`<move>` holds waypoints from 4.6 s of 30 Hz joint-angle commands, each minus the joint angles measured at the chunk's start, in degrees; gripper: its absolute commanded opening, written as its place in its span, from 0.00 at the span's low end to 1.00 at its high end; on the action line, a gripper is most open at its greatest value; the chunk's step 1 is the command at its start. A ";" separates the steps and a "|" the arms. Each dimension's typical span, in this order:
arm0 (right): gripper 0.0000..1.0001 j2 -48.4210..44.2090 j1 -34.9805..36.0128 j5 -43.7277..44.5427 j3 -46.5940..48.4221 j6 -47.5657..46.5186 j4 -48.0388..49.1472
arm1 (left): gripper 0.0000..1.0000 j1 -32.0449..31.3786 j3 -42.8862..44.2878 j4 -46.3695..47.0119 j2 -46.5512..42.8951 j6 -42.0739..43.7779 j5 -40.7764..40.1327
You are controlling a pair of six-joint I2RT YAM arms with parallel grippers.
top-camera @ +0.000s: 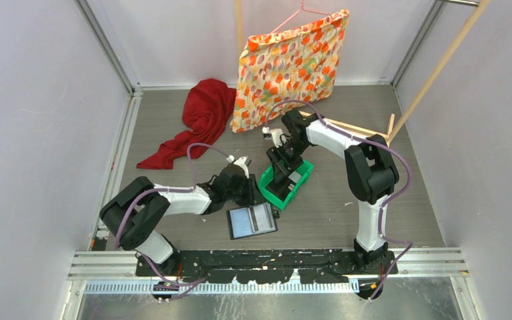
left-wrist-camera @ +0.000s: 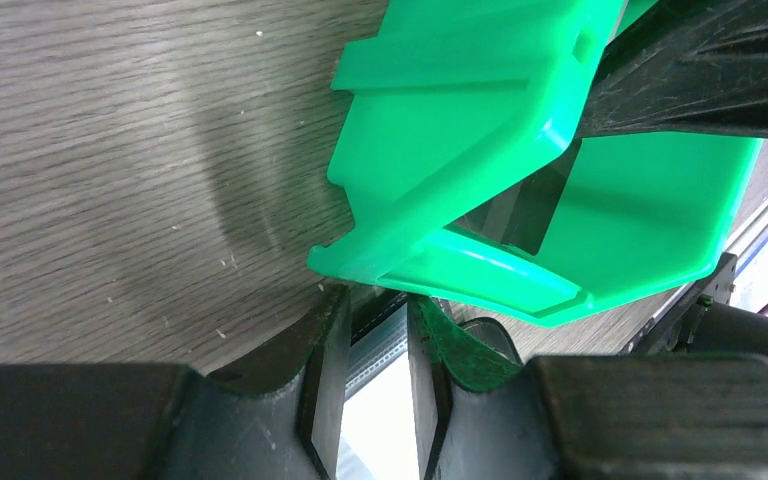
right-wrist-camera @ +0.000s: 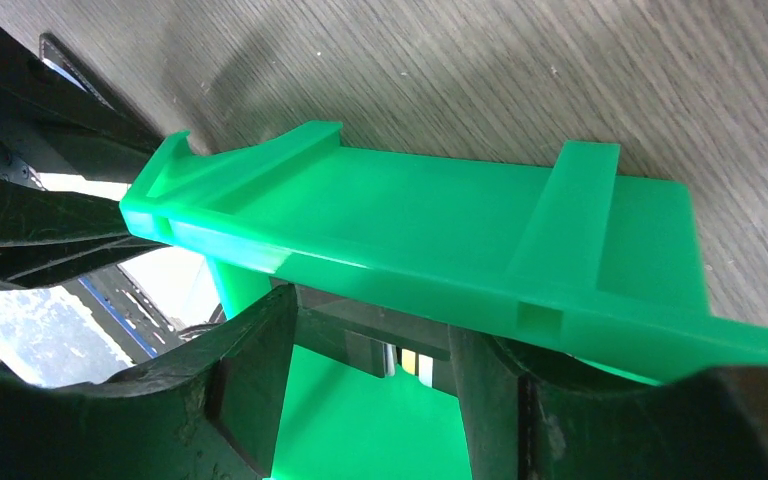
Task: Put the credit cards into the card holder
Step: Pick up the credit card from the storage box.
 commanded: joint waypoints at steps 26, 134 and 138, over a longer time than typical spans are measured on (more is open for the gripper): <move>0.55 -4.96 0.87 -14.54 3.34 0.58 -9.24 | 0.31 0.41 4.14 4.82 3.97 -0.73 -0.65; 0.01 -10.26 -10.78 -25.43 4.29 -57.90 -18.53 | 0.34 13.68 13.00 12.90 3.52 52.73 42.17; 0.01 -10.11 -10.76 -25.61 4.30 -58.05 -18.83 | 0.33 13.62 13.04 12.30 3.75 52.92 41.74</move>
